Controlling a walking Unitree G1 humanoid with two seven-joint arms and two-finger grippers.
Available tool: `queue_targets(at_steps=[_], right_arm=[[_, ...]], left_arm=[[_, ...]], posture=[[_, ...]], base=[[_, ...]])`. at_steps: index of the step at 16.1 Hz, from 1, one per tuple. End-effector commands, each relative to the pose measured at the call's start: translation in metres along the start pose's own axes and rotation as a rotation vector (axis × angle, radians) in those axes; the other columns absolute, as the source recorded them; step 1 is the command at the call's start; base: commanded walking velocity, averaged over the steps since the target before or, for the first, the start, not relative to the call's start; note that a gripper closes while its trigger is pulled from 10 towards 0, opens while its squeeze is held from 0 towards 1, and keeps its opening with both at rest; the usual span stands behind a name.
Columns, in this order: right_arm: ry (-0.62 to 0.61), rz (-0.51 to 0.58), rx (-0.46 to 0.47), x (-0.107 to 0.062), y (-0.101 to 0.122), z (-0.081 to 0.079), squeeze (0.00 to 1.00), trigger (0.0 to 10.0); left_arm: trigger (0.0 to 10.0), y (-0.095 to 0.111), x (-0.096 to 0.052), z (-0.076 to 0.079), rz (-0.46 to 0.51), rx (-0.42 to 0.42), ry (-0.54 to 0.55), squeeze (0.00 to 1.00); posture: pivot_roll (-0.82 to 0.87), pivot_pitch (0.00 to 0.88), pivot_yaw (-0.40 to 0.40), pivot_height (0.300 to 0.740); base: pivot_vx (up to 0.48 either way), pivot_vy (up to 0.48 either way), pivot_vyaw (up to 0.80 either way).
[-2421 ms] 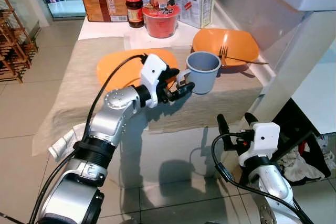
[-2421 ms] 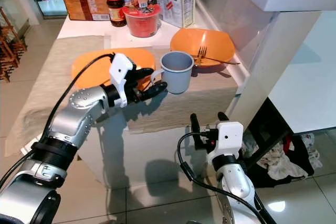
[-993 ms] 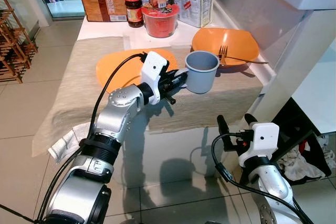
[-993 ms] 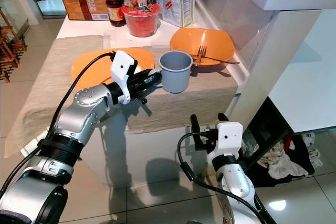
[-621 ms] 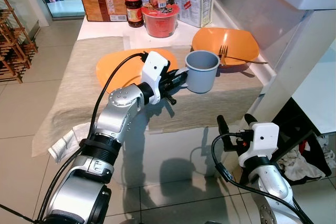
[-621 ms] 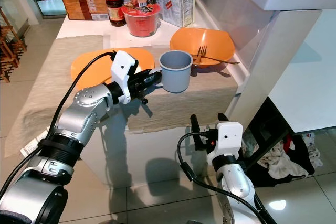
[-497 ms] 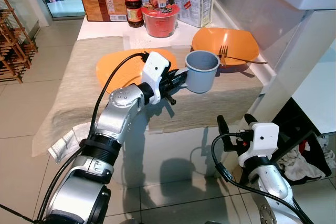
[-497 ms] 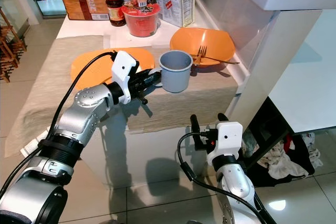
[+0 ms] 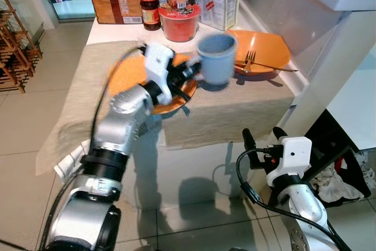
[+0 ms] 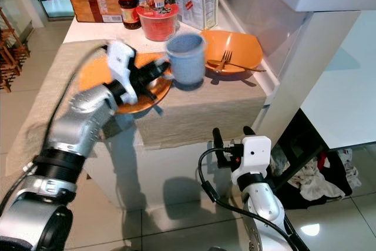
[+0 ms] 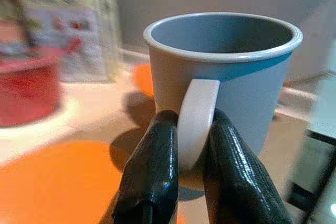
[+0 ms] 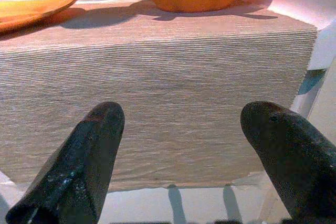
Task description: Setting the table
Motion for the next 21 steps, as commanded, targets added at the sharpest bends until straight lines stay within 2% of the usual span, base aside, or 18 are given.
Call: queue_targets(at_steps=[1,2,3,4,5,7,8,9,10,11,13,15,16,18,20,21], right_arm=[[0.003,-0.002,-0.008,0.001,0.0,0.0,0.0,10.0],[0.007,-0.006,-0.007,0.002,-0.002,0.0,0.0,10.0],[0.009,-0.007,-0.007,0.003,-0.003,-0.001,0.0,10.0],[0.012,-0.008,-0.007,0.003,-0.003,-0.001,0.0,10.0],[0.017,-0.01,-0.006,0.005,-0.004,-0.002,0.0,10.0],[0.028,-0.013,-0.006,0.006,-0.005,-0.004,0.0,10.0],[0.038,-0.013,-0.006,0.008,-0.006,-0.005,0.0,10.0],[0.042,-0.013,-0.006,0.009,-0.006,-0.006,0.0,10.0],[0.049,-0.015,-0.008,0.01,-0.007,-0.006,0.0,10.0],[0.051,-0.015,-0.008,0.011,-0.007,-0.006,0.0,10.0],[0.056,-0.016,-0.009,0.013,-0.008,-0.005,0.0,10.0],[0.053,-0.015,-0.011,0.014,-0.009,-0.002,0.0,10.0],[0.054,-0.021,-0.012,0.015,-0.011,0.0,0.0,10.0],[0.063,-0.03,-0.016,0.015,-0.014,0.0,0.0,10.0],[0.07,-0.031,-0.022,0.017,-0.014,0.002,0.0,10.0],[0.071,-0.03,-0.024,0.017,-0.014,0.002,0.0,10.0]], left_arm=[[0.0,0.02,-0.001,-0.01,0.056,0.033,0.039,0.0],[0.0,0.018,-0.015,-0.04,0.023,0.094,0.168,0.0],[0.0,0.017,-0.021,-0.053,0.005,0.117,0.226,0.0],[0.0,0.017,-0.033,-0.072,-0.014,0.143,0.316,0.0],[0.0,0.019,-0.058,-0.104,-0.037,0.181,0.48,0.0],[0.0,0.019,-0.084,-0.129,-0.072,0.22,0.618,0.0],[0.0,0.017,-0.113,-0.149,-0.11,0.266,0.754,0.0],[0.0,0.016,-0.129,-0.159,-0.127,0.279,0.831,0.0],[0.0,0.015,-0.158,-0.173,-0.156,0.327,0.948,0.0],[0.0,0.014,-0.168,-0.176,-0.164,0.327,0.973,0.0],[0.0,0.0,-0.182,-0.167,-0.182,0.307,0.96,0.0],[0.0,-0.002,-0.191,-0.16,-0.159,0.287,0.984,0.0],[0.0,-0.006,-0.19,-0.152,-0.145,0.264,0.978,0.0],[0.0,-0.009,-0.168,-0.13,-0.117,0.233,0.891,0.0],[0.0,-0.009,-0.137,-0.097,-0.067,0.174,0.756,0.0],[0.0,-0.009,-0.134,-0.094,-0.061,0.169,0.742,0.0]], posture=[[-0.09,0.0,0.031,0.74],[-0.06,0.0,0.029,0.74],[-0.06,0.0,0.029,0.74],[-0.06,0.0,0.029,0.74],[-0.04,0.0,0.022,0.74],[-0.03,0.0,0.015,0.74],[-0.02,0.0,0.012,0.74],[-0.01,0.0,0.01,0.74],[0.01,0.0,-0.001,0.74],[0.01,0.0,-0.004,0.74],[0.02,0.0,-0.011,0.74],[0.05,0.0,-0.024,0.74],[0.07,0.0,-0.032,0.74],[0.1,0.0,-0.06,0.74],[0.1,0.0,-0.069,0.74],[0.09,0.0,-0.068,0.74]], base=[[0.0,0.0,0.0],[0.0,0.0,0.0],[0.0,0.0,0.0],[0.0,0.0,0.0],[0.0,0.0,0.0],[0.0,0.0,0.0],[0.0,0.0,0.0],[0.0,0.0,0.0],[0.0,0.0,0.0],[0.0,0.0,0.0],[0.0,0.0,0.0],[0.0,0.0,0.0],[0.0,0.0,0.0],[0.0,0.0,0.0],[0.0,0.0,0.0],[0.0,0.0,0.0]])
Point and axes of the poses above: a point about 5 cm out from each wrist's last joint towards the gripper, its own x axis pointing out of the wrist towards the gripper, its own y axis along the axis of the wrist's last joint, z = x × y, the point moved 4 cm from there along x, pointing out of the wrist towards the gripper, and after that the axes turned 1 degree about x, right-handed, at the moved point
